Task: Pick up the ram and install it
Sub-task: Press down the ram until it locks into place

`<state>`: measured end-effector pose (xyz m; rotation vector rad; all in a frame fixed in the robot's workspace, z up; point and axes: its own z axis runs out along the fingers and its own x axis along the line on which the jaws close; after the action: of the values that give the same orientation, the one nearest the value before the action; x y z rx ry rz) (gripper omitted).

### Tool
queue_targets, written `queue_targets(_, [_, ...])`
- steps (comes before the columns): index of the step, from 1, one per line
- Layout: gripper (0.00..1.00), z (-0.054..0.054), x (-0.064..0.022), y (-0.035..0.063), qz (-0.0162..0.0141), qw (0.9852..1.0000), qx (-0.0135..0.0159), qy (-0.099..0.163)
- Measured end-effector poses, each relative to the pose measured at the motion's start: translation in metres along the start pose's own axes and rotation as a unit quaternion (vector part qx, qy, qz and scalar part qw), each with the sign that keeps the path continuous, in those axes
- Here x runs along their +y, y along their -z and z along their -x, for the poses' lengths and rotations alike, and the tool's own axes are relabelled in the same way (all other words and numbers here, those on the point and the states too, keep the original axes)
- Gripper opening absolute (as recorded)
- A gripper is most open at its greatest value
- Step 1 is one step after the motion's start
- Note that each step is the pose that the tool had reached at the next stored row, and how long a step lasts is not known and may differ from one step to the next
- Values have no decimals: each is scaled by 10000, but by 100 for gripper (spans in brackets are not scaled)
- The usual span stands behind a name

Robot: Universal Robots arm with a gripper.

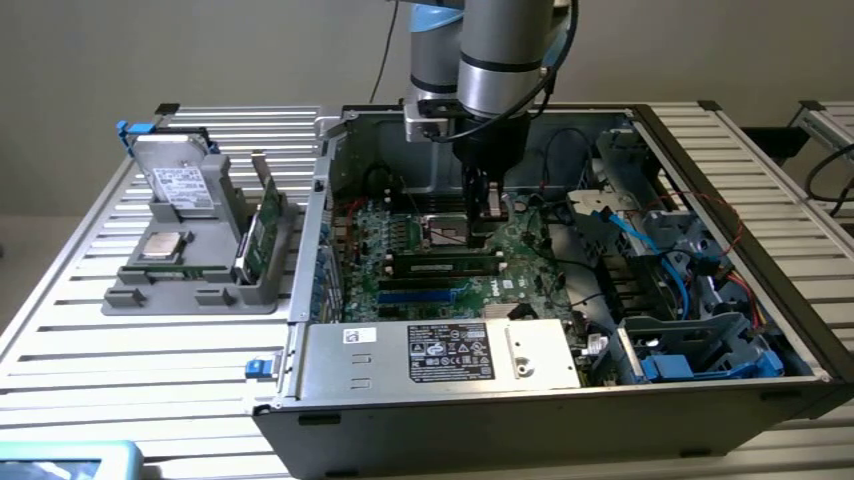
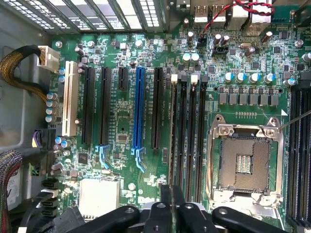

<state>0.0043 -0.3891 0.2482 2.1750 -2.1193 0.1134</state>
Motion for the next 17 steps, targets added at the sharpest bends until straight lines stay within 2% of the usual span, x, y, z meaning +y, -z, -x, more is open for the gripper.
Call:
queue_targets(4, [11,0,-8,-3,0,10000,2,0])
queue_targets(8, [11,0,-84,-15,0,10000,2,0])
queue_targets(13, [11,8,-86,-82,-8,10000,3,-1])
queue_targets(15, [11,11,-79,-102,-31,10000,3,-9])
queue_targets(17, [11,12,-75,-115,-70,10000,4,-34])
